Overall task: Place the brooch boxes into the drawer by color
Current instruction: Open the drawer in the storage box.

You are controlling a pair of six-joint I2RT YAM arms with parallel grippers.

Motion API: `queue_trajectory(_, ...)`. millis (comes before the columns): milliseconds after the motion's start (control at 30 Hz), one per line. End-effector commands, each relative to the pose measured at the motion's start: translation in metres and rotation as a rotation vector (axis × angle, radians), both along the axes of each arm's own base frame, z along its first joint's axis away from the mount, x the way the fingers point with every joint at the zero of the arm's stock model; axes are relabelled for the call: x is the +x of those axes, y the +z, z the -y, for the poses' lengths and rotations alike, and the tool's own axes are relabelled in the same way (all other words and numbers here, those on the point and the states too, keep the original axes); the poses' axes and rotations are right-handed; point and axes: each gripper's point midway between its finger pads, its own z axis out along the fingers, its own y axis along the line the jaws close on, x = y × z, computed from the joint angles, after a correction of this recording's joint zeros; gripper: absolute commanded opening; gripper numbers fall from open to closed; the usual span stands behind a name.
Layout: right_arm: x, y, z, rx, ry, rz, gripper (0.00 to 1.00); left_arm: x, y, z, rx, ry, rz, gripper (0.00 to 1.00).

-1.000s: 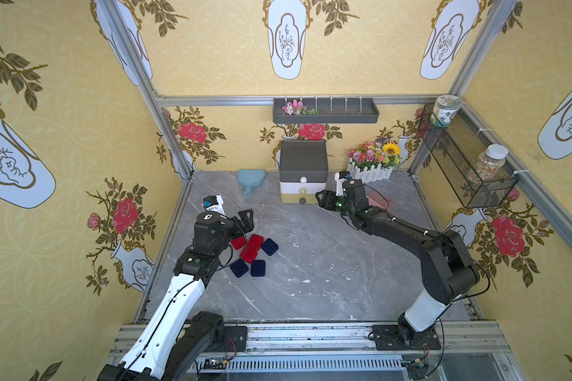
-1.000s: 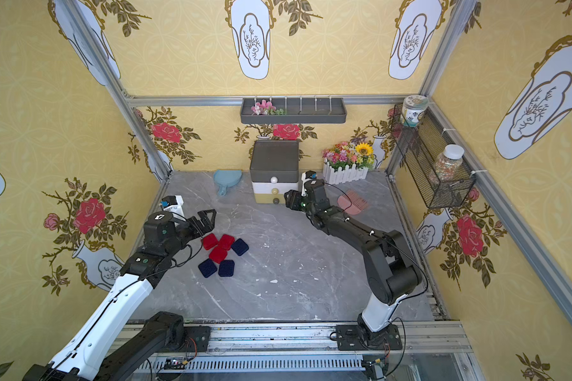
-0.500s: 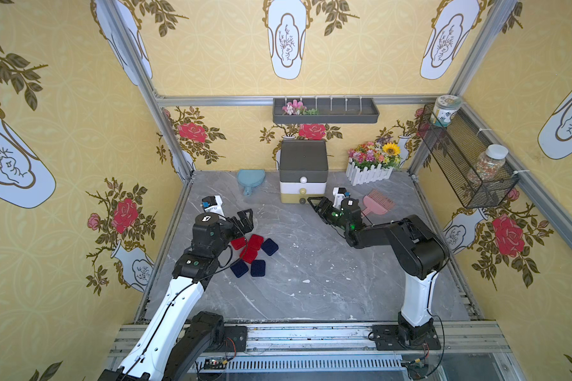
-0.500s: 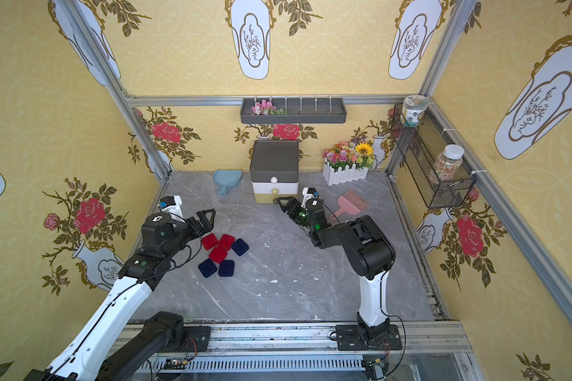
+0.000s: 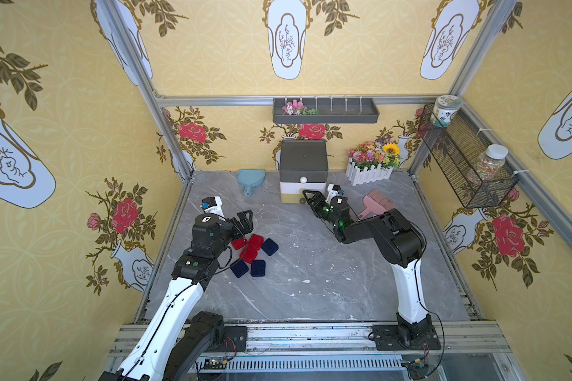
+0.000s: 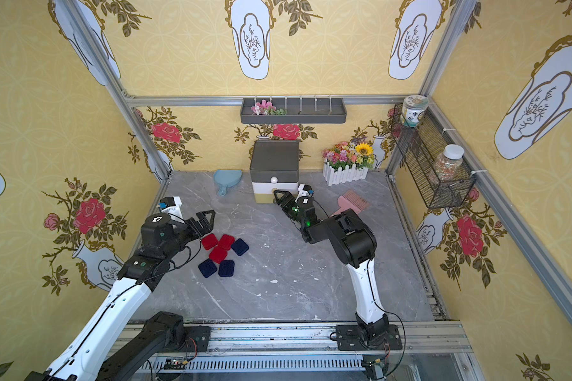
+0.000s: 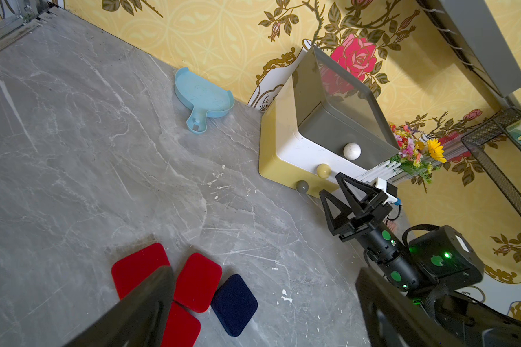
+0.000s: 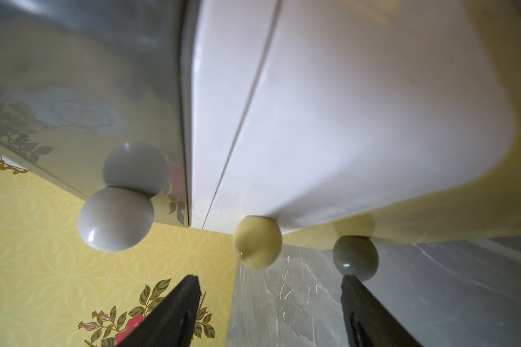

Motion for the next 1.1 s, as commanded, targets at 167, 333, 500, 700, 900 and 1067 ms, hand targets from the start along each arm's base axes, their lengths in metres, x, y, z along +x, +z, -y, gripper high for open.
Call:
queue_trajectory(167,0.013,0.01,-0.007,0.026,-0.016,0.044,0.72,0.002,0.001,0.003,-0.01,-0.012,0.008,1.0)
queue_trajectory(333,0.018,0.009,-0.01,0.029,-0.023,0.043,0.69,0.001,0.001,0.003,-0.012,-0.015,0.008,1.0)
queue_trajectory(500,0.023,0.006,-0.014,0.036,-0.022,0.034,0.62,0.001,0.001,0.003,-0.012,-0.014,0.01,1.0)
queue_trajectory(700,0.027,0.006,-0.018,0.035,-0.022,0.037,0.52,0.002,0.001,0.003,-0.016,-0.014,0.009,1.0)
queue_trajectory(900,0.027,0.005,-0.019,0.042,-0.029,0.031,0.45,0.002,0.001,0.003,-0.017,-0.013,0.009,1.0)
queue_trajectory(1067,0.026,0.011,-0.021,0.067,-0.026,0.035,0.46,0.002,0.001,0.004,-0.019,-0.015,0.012,1.0)
